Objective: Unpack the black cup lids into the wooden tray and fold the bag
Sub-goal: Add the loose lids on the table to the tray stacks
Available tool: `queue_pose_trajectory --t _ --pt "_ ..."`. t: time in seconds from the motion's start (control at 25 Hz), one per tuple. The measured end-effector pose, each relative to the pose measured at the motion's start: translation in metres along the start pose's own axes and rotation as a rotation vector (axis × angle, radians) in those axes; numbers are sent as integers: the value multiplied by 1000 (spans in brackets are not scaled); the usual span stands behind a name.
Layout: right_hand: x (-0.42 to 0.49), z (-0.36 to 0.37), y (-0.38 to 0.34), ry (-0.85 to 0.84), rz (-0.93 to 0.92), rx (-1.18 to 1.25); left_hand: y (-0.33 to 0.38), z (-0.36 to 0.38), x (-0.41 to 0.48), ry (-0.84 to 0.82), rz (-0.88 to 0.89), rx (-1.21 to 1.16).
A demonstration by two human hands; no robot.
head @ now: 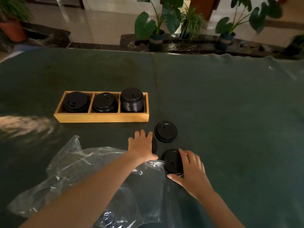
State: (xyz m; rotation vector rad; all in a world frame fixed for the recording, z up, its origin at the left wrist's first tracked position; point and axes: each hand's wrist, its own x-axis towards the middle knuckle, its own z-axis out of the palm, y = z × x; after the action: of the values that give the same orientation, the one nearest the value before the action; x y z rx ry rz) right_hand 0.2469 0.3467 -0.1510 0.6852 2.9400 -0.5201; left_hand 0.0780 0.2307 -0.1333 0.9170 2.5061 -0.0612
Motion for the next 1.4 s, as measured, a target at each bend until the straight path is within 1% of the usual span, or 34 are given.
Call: queue_pose_trajectory --t 0.24,0.4,0.48,0.64,0.72,0.8,0.96,1.0,1.12,1.16,1.24,1.32,1.4 --pt "-2 11 5 87 -12 -5 2 13 -1 98 12 -16" --pt "0 12 9 99 -33 -36 0 12 -2 174 31 -120" --pt "-1 11 10 110 -44 -19 1 10 -5 248 48 -189" --pt "0 -4 16 140 13 211 12 -7 4 460 138 -281" --pt "3 -18 21 194 56 312 22 -17 19 516 215 -310" --pt "11 -32 27 270 89 360 34 -21 37 506 270 -281" --pt "37 -58 33 356 117 383 48 -4 59 390 282 -201" --pt "43 -61 32 362 115 386 49 2 60 392 278 -171" --pt "59 -62 29 341 109 381 46 14 61 476 249 -82" --pt "63 -60 27 323 108 379 43 15 60 490 227 -95" --pt "73 -53 21 281 103 389 39 15 59 465 187 -185" --pt "83 -46 14 221 90 423 34 12 56 401 186 -281" --pt "91 -39 5 157 66 451 27 6 54 315 221 -365"
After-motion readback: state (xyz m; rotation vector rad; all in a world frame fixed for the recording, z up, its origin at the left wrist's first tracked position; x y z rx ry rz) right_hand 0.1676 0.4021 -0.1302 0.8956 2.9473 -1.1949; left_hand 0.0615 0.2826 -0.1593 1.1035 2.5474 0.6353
